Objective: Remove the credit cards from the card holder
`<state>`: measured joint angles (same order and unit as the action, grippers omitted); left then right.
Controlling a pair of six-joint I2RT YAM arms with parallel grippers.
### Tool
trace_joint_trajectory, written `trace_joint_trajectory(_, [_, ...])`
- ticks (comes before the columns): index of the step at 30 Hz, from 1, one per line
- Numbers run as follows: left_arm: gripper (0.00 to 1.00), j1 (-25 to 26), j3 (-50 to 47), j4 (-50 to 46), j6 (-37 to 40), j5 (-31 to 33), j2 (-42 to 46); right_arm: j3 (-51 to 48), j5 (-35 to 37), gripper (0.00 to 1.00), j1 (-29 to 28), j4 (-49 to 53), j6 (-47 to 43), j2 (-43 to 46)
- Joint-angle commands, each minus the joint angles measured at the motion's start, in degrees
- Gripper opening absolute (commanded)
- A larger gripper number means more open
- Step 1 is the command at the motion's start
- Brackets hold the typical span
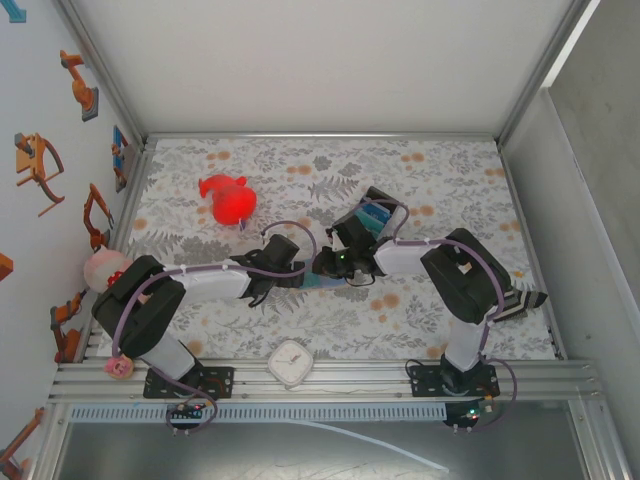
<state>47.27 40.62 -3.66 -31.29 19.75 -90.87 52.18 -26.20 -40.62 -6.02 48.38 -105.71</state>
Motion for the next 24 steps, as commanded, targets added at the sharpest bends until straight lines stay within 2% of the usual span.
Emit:
trace_joint_trajectory(1, [0.97, 0.46, -0.21, -3.79, -0.09, 0.64, -1.87, -1.35, -2.63, 0.10, 0.01, -3.57, 1.87, -1.19])
trace_joint_trajectory(12, [0.97, 0.72, 0.07, -4.36, -0.25, 1.32, -1.94, -5.80, -6.80, 0.04, 1.77, -13.86, 6.16, 0.51])
trace_joint_trajectory(19, [0.97, 1.16, 0.69, -4.85, -0.18, 1.47, -2.31, -6.85, -9.32, 0.09, 2.13, -19.20, 8.49, -0.61])
trace_joint_trajectory(24, [0.97, 1.51, 0.78, -5.25, -0.38, 1.93, -2.04, -6.82, -9.27, 0.07, 2.15, -19.33, 8.53, -1.51])
